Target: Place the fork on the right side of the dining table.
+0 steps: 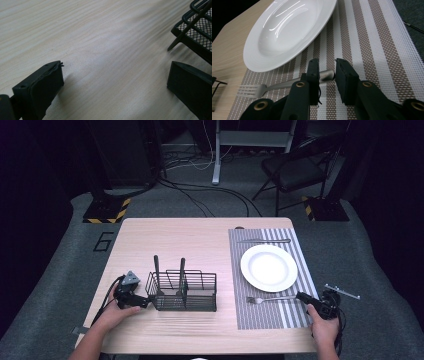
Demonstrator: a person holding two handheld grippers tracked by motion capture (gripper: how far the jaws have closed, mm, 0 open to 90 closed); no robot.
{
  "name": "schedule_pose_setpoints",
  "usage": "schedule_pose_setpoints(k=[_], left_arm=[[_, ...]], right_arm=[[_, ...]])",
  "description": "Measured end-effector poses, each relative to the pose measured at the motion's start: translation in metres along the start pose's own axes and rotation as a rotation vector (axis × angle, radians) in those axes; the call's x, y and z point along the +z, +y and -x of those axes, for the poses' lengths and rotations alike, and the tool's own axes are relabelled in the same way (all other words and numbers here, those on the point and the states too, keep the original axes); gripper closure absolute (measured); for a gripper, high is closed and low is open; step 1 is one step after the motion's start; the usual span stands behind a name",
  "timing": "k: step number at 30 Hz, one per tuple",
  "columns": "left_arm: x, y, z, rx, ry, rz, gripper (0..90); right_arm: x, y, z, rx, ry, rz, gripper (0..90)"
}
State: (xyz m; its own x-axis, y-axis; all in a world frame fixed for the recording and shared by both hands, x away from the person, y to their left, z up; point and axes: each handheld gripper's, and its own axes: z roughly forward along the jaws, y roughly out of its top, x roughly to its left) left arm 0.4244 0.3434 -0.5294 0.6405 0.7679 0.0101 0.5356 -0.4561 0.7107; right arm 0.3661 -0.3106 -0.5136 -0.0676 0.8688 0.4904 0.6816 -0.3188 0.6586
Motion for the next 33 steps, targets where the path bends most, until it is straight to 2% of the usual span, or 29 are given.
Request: schedule_pose_setpoints(k=[2,6,10,16,21,22,24,26,33], left_arm=[[0.000,0.000,0.000,-0.006,0.000,0.004,0.2],[0.000,0.000,0.000,-0.006,0.001,0.004,0.2],[0.000,0.000,0.000,-0.007,0.000,0.004,0.2],[0.000,0.000,0.000,-0.007,0.000,0.004,0.2],[0.000,0.000,0.001,-0.009,-0.001,0.002,0.2],[0.000,0.000,0.000,-0.006,0.001,0.004,0.2],[0.000,0.000,0.000,-0.007,0.000,0.004,0.2],[0.000,0.000,0.000,-0.005,0.001,0.004,0.2],[0.000,0.000,0.000,-0.004,0.001,0.004,0.2]], right_arm=[[-0.001,0.000,0.001,0.009,0.007,0.005,73.1],[-0.001,0.000,-0.002,-0.008,-0.007,0.007,72.7],[-0.002,0.002,-0.009,-0.038,-0.010,0.012,70.6],[-0.005,0.007,-0.027,-0.115,-0.005,0.018,66.3],[-0.009,0.011,-0.038,-0.150,0.008,0.030,61.5],[-0.012,0.014,-0.047,-0.172,0.015,0.039,60.1],[-0.013,0.016,-0.051,-0.184,0.019,0.042,59.6],[-0.013,0.021,-0.065,-0.225,0.045,0.046,57.4],[-0.005,0.025,-0.106,-0.360,0.091,0.001,53.7]])
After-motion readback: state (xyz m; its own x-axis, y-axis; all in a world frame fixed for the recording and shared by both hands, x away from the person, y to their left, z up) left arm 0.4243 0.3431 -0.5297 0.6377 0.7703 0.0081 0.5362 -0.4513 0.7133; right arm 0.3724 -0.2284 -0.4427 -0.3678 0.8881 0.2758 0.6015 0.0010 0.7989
